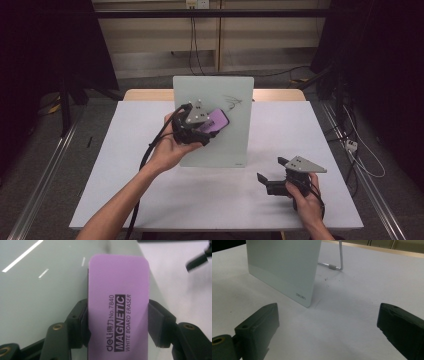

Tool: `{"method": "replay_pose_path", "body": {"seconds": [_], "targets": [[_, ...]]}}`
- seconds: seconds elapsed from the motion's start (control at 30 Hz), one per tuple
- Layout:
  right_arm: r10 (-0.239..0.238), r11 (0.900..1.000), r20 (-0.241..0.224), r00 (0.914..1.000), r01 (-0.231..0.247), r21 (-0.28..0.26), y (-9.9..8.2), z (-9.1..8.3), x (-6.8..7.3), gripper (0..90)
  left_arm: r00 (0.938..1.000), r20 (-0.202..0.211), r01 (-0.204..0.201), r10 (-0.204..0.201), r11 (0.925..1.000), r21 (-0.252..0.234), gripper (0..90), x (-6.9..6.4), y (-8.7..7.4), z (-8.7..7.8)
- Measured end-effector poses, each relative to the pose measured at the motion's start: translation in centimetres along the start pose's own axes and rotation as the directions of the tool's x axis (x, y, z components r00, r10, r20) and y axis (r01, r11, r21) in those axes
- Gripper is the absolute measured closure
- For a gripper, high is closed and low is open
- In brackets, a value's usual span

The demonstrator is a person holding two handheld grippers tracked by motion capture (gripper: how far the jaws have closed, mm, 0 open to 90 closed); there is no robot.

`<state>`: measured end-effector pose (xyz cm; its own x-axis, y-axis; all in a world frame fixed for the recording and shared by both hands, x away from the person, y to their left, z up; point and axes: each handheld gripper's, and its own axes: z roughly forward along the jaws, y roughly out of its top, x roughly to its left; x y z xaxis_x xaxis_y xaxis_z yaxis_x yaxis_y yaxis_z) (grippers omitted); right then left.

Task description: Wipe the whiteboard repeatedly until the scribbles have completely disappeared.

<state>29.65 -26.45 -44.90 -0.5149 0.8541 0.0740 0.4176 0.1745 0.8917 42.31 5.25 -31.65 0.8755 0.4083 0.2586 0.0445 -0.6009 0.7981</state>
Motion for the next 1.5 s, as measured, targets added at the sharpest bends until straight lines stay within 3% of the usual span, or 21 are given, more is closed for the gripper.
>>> {"method": "replay_pose_path", "body": {"seconds": [0.27, 0.4, 0.73, 0.93, 1.1, 1.17, 1.3, 1.4, 1.5], "targets": [[-0.001, 1.0, -0.001, 1.0, 0.001, -0.001, 0.0, 0.0, 0.0, 4.0, 0.9967, -0.075, 0.026, -0.031, 0.9978, -0.061, 40.8, 2.5, 2.5, -1.9], [-0.001, 1.0, -0.001, 1.0, 0.001, -0.001, 0.0, 0.0, 0.0, 4.0, 0.9952, -0.088, 0.036, -0.043, 0.9963, -0.078, 40.8, 3.1, 3.3, -2.3], [-0.004, 1.0, -0.002, 1.0, 0.004, -0.001, 0.0, 0.1, 0.1, 4.0, 0.9958, -0.087, -0.033, 0.03, 0.9986, -0.042, 40.6, 1.1, 3.9, -0.2], [-0.007, 1.0, -0.002, 1.0, 0.007, -0.003, 0.0, 0.0, 0.1, 4.0, 0.9964, -0.015, -0.082, 0.083, 0.9957, 0.042, 40.7, -1.8, 3.0, 2.3], [-0.007, 1.0, -0.003, 1.0, 0.007, -0.005, 0.0, -0.1, 0.1, 4.0, 0.9952, 0.037, -0.093, 0.09, 0.9931, 0.071, 40.8, -3.6, 2.1, 3.9], [-0.001, 1.0, -0.002, 1.0, 0.001, -0.004, 0.0, -0.1, 0.0, 4.0, 0.9949, 0.039, -0.096, 0.093, 0.9918, 0.084, 40.8, -3.7, 2.2, 4.0], [-0.005, 1.0, -0.003, 1.0, 0.005, -0.003, 0.0, -0.1, 0.1, 4.0, 0.9972, 0.048, -0.06, 0.058, 0.9965, 0.058, 40.8, -2.9, 2.4, 3.6], [-0.009, 1.0, -0.005, 0.9999, 0.009, -0.001, 0.0, 0.0, 0.0, 4.0, 0.9979, 0.018, -0.064, 0.063, 0.9965, 0.054, 40.8, -2.3, 3.0, 3.0], [-0.01, 0.9999, -0.009, 0.9999, 0.01, -0.002, 0.0, 0.1, 0.1, 4.0, 0.999, -0.015, -0.042, 0.042, 0.9986, 0.031, 40.8, -1.2, 3.9, 2.0]]}}
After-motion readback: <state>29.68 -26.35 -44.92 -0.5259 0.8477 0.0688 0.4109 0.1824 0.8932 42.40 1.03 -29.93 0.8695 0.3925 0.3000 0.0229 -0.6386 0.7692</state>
